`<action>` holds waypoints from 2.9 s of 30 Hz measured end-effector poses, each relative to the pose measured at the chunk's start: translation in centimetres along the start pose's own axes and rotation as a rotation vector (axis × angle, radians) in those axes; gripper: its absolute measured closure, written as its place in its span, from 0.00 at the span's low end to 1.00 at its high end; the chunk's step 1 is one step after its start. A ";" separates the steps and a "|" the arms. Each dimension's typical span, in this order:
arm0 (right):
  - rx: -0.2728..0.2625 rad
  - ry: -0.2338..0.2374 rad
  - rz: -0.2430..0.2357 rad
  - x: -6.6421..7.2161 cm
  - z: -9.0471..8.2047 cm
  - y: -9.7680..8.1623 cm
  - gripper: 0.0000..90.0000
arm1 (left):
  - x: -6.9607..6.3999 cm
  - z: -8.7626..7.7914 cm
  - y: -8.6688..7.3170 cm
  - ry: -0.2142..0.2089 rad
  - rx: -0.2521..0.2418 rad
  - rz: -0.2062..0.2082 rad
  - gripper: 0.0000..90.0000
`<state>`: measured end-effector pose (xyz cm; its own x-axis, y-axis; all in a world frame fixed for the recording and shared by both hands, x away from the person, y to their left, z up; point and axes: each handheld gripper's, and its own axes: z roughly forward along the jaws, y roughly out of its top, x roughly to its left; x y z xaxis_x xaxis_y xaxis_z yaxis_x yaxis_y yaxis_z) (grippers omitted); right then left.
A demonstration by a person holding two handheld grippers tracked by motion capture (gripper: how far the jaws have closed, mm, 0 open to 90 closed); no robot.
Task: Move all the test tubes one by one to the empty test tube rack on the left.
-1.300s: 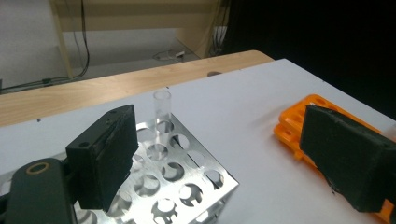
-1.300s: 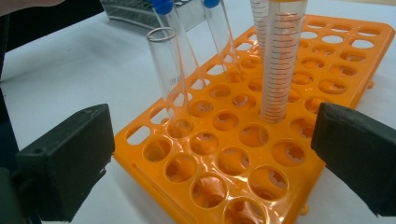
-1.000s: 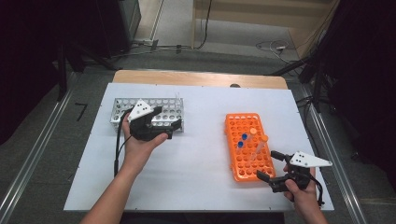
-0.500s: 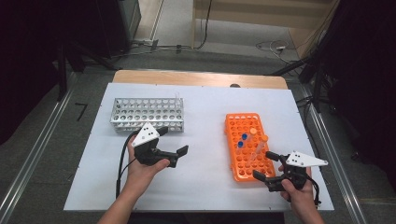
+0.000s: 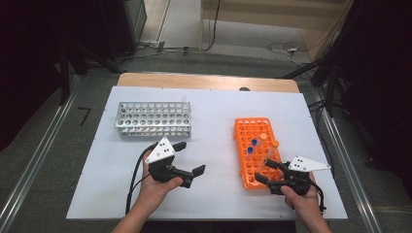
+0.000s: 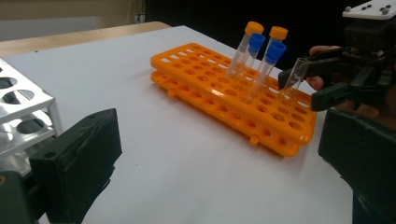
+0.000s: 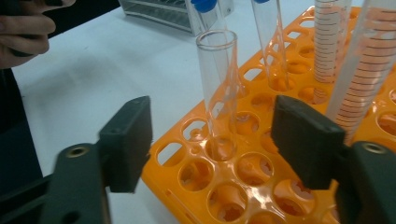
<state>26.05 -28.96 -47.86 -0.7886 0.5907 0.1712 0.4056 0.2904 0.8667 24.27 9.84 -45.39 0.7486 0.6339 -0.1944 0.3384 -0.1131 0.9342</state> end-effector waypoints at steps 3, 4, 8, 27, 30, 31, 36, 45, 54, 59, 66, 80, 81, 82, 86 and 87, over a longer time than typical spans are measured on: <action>0.006 -0.020 0.001 0.4 0.5 0.0 0.46 | -0.1 0.2 -0.1 -0.008 0.005 0.001 0.00; 0.011 -0.028 0.002 0.4 0.6 0.0 0.48 | -0.2 0.3 -0.1 -0.012 0.010 0.001 0.00; 0.031 -0.070 -0.001 0.6 1.1 -0.2 0.57 | -0.3 0.4 -0.2 -0.015 0.012 -0.003 0.00; -0.006 -0.102 -0.043 0.7 0.7 -0.6 0.82 | -0.6 0.7 -0.2 -0.029 0.019 -0.003 0.00; -0.020 -0.103 -0.035 0.7 0.4 -0.4 0.82 | -0.7 0.6 -0.1 -0.030 0.017 -0.006 0.00; -0.025 -0.104 -0.037 0.8 0.2 -0.3 0.82 | -0.7 0.6 -0.1 -0.032 0.015 -0.006 0.00; -0.055 -0.113 -0.035 1.1 -0.7 0.4 0.82 | -0.8 0.6 0.0 -0.037 0.014 -0.004 0.00; -0.103 -0.117 -0.038 2.4 -1.8 1.4 0.82 | -1.3 0.6 0.3 -0.053 0.007 -0.001 0.00; -0.088 -0.046 -0.072 4.5 -0.4 1.9 0.82 | -2.1 1.0 0.4 -0.088 0.009 0.009 0.01; -0.066 -0.009 -0.084 5.5 0.7 2.0 0.82 | -2.5 1.1 0.5 -0.124 0.003 0.010 0.06; -0.044 0.019 -0.099 6.5 2.0 2.0 0.82 | -3.2 1.5 0.6 -0.183 -0.007 0.008 0.22; -0.005 0.081 -0.141 8.4 3.9 1.9 0.82 | -5.0 3.1 0.6 -0.264 0.023 0.024 0.62; -0.004 0.085 -0.139 8.5 4.0 1.9 0.82 | -5.2 3.3 0.5 -0.276 0.025 0.033 0.67; -0.001 0.084 -0.143 8.6 4.0 1.9 0.82 | -5.2 3.3 0.5 -0.276 0.025 0.033 0.69; 0.005 0.084 -0.159 8.8 4.1 1.9 0.82 | -5.5 3.7 0.3 -0.277 0.037 0.048 0.72; 0.007 0.091 -0.166 9.0 4.2 1.9 0.82 | -5.5 3.8 0.3 -0.278 0.038 0.051 0.74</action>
<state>21.69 -19.91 -46.67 -0.8834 0.4637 0.0677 0.2692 0.3839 0.8833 22.39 3.43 -45.16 0.8911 0.3928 -0.2275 0.3138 -0.1709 0.9340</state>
